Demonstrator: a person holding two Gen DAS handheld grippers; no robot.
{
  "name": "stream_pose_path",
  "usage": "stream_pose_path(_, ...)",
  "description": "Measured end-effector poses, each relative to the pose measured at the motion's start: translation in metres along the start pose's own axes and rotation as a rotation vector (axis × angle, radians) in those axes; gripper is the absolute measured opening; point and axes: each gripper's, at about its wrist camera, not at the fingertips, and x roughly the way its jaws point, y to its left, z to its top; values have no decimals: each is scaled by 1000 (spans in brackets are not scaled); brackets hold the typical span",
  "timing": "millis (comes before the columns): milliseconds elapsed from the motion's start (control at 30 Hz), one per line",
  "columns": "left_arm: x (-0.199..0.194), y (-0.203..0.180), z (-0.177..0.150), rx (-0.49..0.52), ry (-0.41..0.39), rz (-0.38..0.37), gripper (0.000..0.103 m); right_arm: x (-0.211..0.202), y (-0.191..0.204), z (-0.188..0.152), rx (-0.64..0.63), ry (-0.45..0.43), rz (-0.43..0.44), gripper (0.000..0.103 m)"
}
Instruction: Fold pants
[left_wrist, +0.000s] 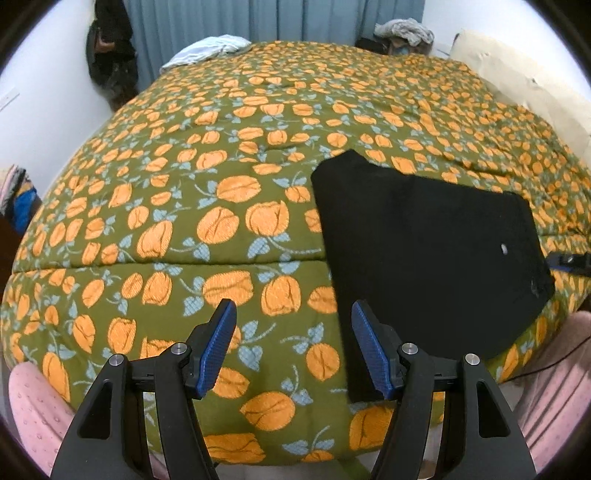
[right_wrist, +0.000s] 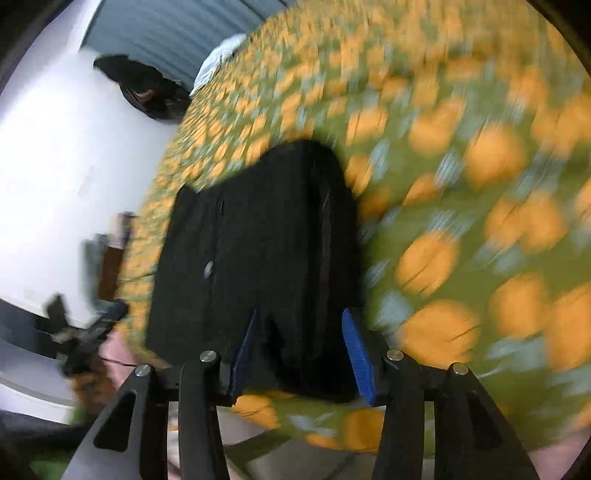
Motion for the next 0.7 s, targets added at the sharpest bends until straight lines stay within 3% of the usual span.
stream_pose_path(133,7,-24,8,34,1,-26,67,-16,40,34,-93,-95,57,48)
stream_pose_path(267,25,-65,2,175,34,-11,74,23,66,55,-105,-104,117,47)
stream_pose_path(333,37,-75,-4,208,78,5,74,61,55,55,-79,-62,8,48)
stream_pose_path(400,38,-76,-6,189,94,-13,74,91,37,49,-38,-5,-45,40)
stream_pose_path(433,35,-75,-4,179,94,-11,74,90,32,45,-19,-17,-46,30)
stream_pose_path(500,29,-73,-2,171,89,7,75,69,36,40,11,-86,-24,30)
stream_pose_path(533,25,-71,0,164,81,18,76,62,41,39,5,-99,-29,30)
stream_pose_path(633,23,-68,4,135,74,16,78,29,63,25,-68,-147,-68,45)
stream_pose_path(700,25,-68,6,129,82,16,78,9,78,9,-114,-165,-70,46)
